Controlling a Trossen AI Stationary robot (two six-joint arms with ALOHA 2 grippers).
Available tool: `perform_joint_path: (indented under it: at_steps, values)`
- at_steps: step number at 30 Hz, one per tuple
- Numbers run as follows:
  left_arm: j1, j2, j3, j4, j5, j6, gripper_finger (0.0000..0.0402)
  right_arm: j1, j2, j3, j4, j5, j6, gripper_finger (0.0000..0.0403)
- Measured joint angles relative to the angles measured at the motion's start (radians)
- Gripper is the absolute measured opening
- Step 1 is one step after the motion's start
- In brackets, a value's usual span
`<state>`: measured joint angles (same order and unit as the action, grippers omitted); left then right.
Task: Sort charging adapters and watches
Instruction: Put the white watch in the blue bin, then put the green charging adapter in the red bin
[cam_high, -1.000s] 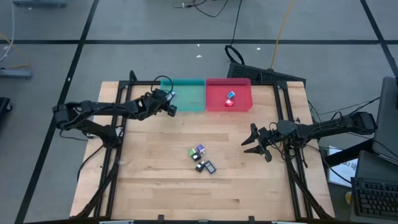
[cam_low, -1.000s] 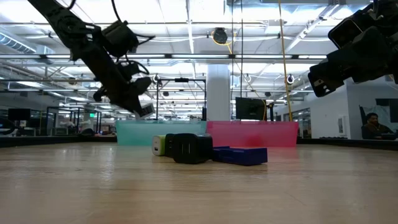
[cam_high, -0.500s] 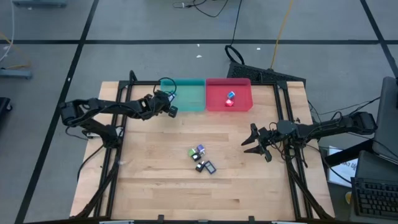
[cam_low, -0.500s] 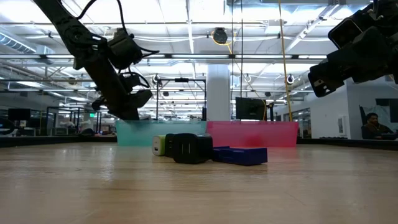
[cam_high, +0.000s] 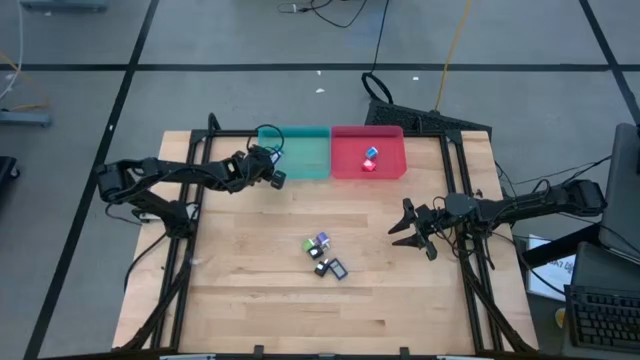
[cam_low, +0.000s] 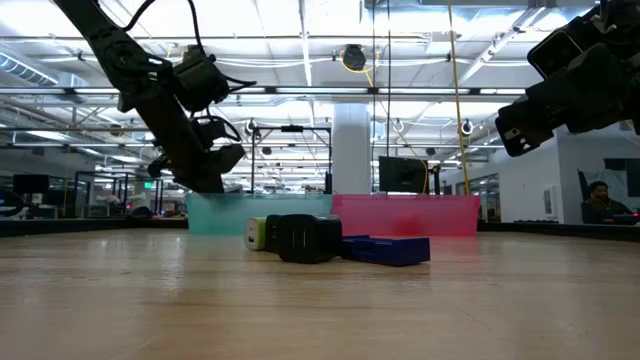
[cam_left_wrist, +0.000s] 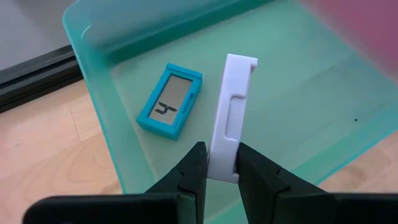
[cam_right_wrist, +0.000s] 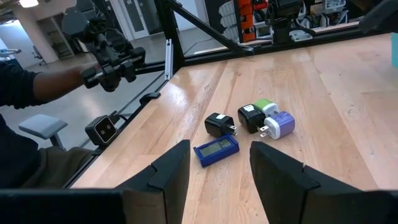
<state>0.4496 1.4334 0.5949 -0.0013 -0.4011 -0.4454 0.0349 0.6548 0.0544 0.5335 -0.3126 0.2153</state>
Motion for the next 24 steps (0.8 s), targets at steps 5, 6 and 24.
perform_joint_path:
  at_steps: [5, 6, 24]
  values:
    - [0.0, 0.0, 0.0, 0.0, 0.0, 0.036, 0.0073, 0.0, 0.0, 0.0, 0.0, 0.0, 0.0, 0.0155]
    - [0.0, 0.0, 0.0, 0.0, 0.0, 0.045, 0.0073, 0.0, 0.0, 0.0, 0.0, 0.0, 0.0, 0.0155]
    - [0.0, -0.008, 0.003, -0.004, -0.021, 0.076, 0.0172, 0.0, 0.0, 0.0, 0.0, 0.0, 0.001, 0.0155]
